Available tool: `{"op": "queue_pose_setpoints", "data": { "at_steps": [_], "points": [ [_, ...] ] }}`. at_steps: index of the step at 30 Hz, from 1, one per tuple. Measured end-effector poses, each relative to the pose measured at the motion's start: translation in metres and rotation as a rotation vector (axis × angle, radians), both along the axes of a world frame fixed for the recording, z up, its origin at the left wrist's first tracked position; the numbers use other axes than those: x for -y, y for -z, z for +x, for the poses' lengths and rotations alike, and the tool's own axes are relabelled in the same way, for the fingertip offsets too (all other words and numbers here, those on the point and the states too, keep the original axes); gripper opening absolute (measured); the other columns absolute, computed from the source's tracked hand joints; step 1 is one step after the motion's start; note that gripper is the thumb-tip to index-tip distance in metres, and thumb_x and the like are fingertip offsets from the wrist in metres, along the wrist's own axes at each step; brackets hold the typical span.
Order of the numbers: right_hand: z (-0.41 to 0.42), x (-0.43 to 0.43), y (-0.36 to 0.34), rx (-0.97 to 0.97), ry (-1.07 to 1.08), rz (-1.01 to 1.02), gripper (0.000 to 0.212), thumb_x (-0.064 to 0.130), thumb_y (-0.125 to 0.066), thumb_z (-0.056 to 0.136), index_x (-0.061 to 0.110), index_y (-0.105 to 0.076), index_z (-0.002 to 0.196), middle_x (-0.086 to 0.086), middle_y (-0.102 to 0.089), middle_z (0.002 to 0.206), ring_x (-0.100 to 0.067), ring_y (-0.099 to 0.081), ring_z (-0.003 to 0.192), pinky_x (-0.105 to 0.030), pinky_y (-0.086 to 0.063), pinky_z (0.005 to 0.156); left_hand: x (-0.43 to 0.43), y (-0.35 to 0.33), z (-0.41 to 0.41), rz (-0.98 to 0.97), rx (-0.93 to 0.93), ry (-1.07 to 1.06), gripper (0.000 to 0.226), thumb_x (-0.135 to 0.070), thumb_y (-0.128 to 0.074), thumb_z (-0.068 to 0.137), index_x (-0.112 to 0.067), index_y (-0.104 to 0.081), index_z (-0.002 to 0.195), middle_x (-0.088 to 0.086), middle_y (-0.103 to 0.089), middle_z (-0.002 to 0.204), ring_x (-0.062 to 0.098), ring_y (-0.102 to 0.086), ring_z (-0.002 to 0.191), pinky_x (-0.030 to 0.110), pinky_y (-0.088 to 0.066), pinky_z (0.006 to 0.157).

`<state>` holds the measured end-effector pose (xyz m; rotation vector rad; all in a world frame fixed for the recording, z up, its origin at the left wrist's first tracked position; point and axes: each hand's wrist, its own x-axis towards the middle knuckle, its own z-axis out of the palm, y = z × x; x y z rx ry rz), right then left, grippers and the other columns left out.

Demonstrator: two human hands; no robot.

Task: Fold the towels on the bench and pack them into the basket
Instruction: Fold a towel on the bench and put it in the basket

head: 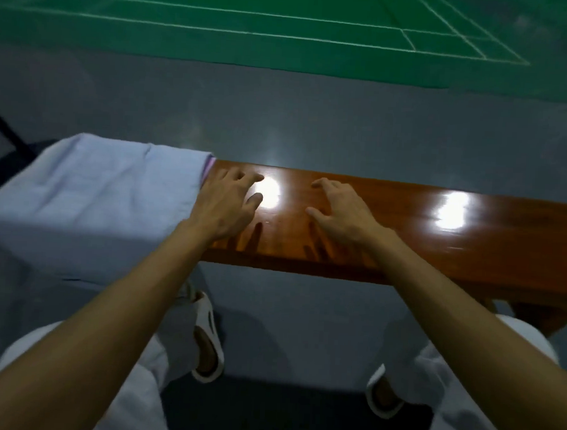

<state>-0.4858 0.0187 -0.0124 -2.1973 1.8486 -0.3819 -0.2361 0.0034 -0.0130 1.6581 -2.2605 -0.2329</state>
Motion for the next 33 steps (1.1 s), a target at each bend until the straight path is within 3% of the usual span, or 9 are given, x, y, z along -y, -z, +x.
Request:
{"op": "queue_pose_setpoints", "data": {
  "at_steps": [6,14,18,22,25,29,33],
  "points": [
    [0.087,0.029,0.012,0.008,-0.115,-0.02,0.052,0.049,-0.059,0.096,0.029,-0.046,0.142,0.002,-0.051,0.147,-0.022,-0.044,0.137,-0.045,-0.042,0.111,-0.006,0.01,0.083,-0.019,0.007,-0.168,0.044,-0.041,-0.046,0.104,-0.025,-0.052,0.145,0.009,-0.056,0.141,0.03,-0.049,0.127,0.048,-0.044,0.101],
    [0.187,0.048,0.016,0.034,-0.255,-0.023,0.048,0.04,-0.055,0.1,0.02,-0.048,0.143,-0.009,-0.053,0.145,-0.03,-0.046,0.131,-0.047,-0.042,0.105,-0.009,0.024,0.18,-0.08,-0.001,-0.34,0.045,-0.04,-0.049,0.103,-0.023,-0.055,0.144,0.011,-0.055,0.141,0.032,-0.046,0.13,0.051,-0.04,0.104],
    [0.225,0.062,0.03,0.065,-0.227,-0.033,0.049,0.044,-0.053,0.101,0.017,-0.049,0.142,-0.01,-0.056,0.141,-0.029,-0.053,0.124,-0.047,-0.049,0.104,-0.001,0.034,0.219,-0.107,0.013,-0.428,0.045,-0.039,-0.047,0.105,-0.021,-0.055,0.145,0.011,-0.055,0.141,0.034,-0.044,0.13,0.052,-0.038,0.104],
    [0.246,0.078,0.046,0.07,-0.123,-0.11,0.043,0.044,-0.058,0.098,0.012,-0.054,0.126,-0.009,-0.058,0.127,-0.025,-0.054,0.108,-0.039,-0.053,0.094,0.012,0.046,0.248,-0.109,0.043,-0.537,0.046,-0.035,-0.05,0.104,-0.013,-0.053,0.143,0.015,-0.053,0.142,0.037,-0.044,0.129,0.054,-0.039,0.104],
    [0.253,0.088,0.051,0.107,-0.045,-0.143,0.032,0.041,-0.062,0.096,0.012,-0.06,0.109,-0.009,-0.062,0.112,-0.021,-0.056,0.095,-0.033,-0.054,0.082,0.021,0.055,0.26,-0.106,-0.003,-0.677,0.037,-0.024,-0.054,0.101,-0.001,-0.057,0.131,0.023,-0.053,0.134,0.043,-0.044,0.122,0.055,-0.041,0.102],
    [0.258,0.098,0.054,0.167,0.026,-0.165,0.023,0.037,-0.067,0.093,0.014,-0.064,0.092,-0.004,-0.063,0.084,-0.02,-0.062,0.073,-0.038,-0.062,0.07,0.035,0.057,0.263,-0.134,-0.122,-0.848,0.035,-0.019,-0.06,0.099,0.001,-0.056,0.128,0.024,-0.05,0.135,0.044,-0.045,0.126,0.052,-0.041,0.104],
    [0.263,0.104,0.056,0.192,0.053,-0.127,0.019,0.033,-0.069,0.09,0.014,-0.068,0.086,-0.005,-0.066,0.079,-0.021,-0.064,0.068,-0.039,-0.063,0.068,0.045,0.055,0.271,-0.149,-0.179,-0.955,0.025,-0.019,-0.063,0.099,-0.001,-0.063,0.115,0.023,-0.053,0.131,0.043,-0.055,0.117,0.048,-0.044,0.102]
  ]
}}
